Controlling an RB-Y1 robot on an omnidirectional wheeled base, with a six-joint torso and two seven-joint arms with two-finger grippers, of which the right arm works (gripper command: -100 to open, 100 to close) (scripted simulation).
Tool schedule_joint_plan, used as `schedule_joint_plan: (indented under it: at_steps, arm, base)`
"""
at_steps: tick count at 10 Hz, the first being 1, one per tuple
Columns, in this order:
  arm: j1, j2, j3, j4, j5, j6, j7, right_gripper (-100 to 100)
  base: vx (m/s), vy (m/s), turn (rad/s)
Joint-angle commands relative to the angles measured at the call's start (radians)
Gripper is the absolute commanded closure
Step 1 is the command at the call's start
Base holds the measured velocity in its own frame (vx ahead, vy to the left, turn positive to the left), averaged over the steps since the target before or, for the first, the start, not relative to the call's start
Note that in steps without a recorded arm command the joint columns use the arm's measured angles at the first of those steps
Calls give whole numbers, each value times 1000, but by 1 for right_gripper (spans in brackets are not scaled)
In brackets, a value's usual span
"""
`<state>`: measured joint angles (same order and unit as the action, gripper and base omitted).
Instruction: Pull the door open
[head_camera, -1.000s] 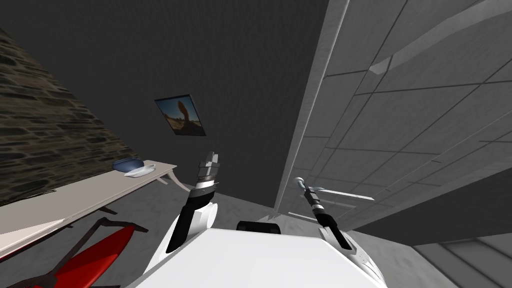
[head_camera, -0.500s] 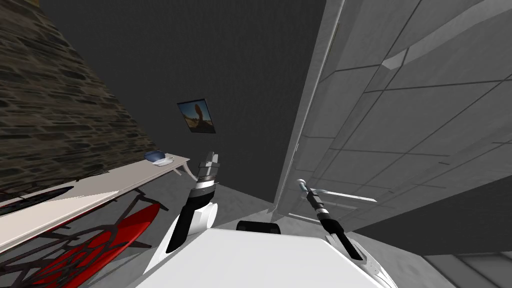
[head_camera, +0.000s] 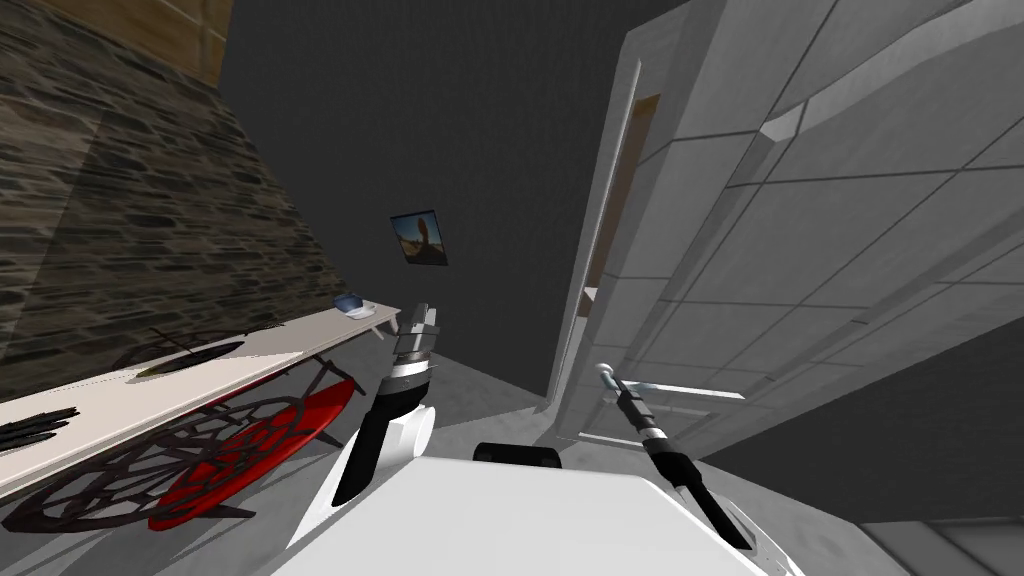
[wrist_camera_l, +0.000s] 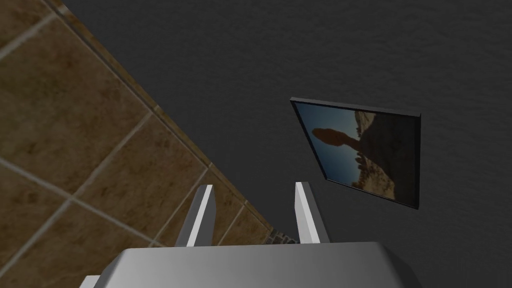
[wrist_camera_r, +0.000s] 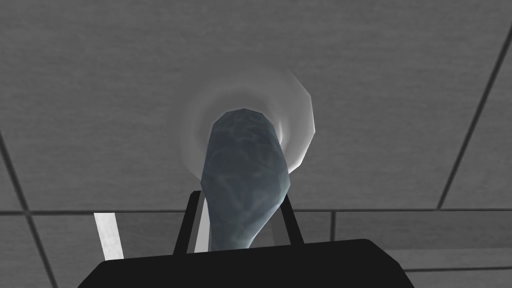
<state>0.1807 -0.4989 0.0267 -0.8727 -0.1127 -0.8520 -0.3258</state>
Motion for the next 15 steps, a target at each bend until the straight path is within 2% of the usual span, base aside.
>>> schedule_joint_plan:
  at_steps: [1,2,4,5,8,9,10,11,15]
  arm:
    - [20,-16,7,4,1,-32,-13,100]
    - [25,-20,9,5,1,-40,-16,100]
    - [48,-38,17,10,2,-78,-31,100]
    - [53,-43,19,11,2,-88,-35,100]
    - [89,-71,32,19,4,-147,-59,100]
    - [95,-76,34,20,4,-156,-63,100]
    - [74,-67,38,44,7,-158,-62,100]
    - [86,-74,46,53,8,-183,-69,100]
    - [108,-97,56,75,9,-241,-85,100]
  base:
    - [-147,-39,197]
    - [-207,-76,162]
    - [-202,-73,136]
    - [-138,-50,115]
    - [-192,-54,151]
    - [-210,-68,126]
    - [-86,-22,24]
    - [-171,-36,172]
    - [-223,-83,172]
